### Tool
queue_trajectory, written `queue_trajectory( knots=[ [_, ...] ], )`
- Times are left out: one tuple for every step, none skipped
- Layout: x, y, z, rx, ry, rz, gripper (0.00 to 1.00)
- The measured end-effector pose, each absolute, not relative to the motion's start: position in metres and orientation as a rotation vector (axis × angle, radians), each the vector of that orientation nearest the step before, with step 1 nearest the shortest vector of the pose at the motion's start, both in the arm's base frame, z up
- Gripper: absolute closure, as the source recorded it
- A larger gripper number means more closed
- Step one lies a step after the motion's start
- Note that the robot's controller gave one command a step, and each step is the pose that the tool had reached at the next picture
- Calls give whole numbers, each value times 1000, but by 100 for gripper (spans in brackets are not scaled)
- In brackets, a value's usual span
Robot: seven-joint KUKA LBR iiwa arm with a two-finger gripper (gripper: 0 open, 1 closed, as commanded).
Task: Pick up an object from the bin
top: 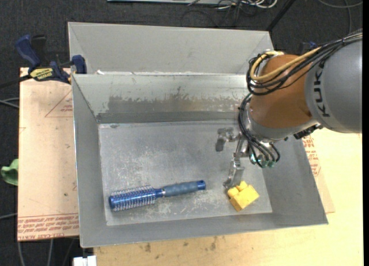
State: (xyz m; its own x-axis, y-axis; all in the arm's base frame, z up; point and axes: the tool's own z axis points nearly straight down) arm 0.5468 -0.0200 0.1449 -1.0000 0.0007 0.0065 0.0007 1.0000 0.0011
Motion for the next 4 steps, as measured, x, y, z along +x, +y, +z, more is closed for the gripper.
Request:
queue_trajectory(
  knots=[
    [495, -113, 76, 228, -3129, 1, 0],
    [498, -110, 80, 239, -3132, 0, 100],
    [511, -117, 214, 269, -3141, 4, 100],
    [510, -117, 209, 268, -3133, -1, 0]
  ],
)
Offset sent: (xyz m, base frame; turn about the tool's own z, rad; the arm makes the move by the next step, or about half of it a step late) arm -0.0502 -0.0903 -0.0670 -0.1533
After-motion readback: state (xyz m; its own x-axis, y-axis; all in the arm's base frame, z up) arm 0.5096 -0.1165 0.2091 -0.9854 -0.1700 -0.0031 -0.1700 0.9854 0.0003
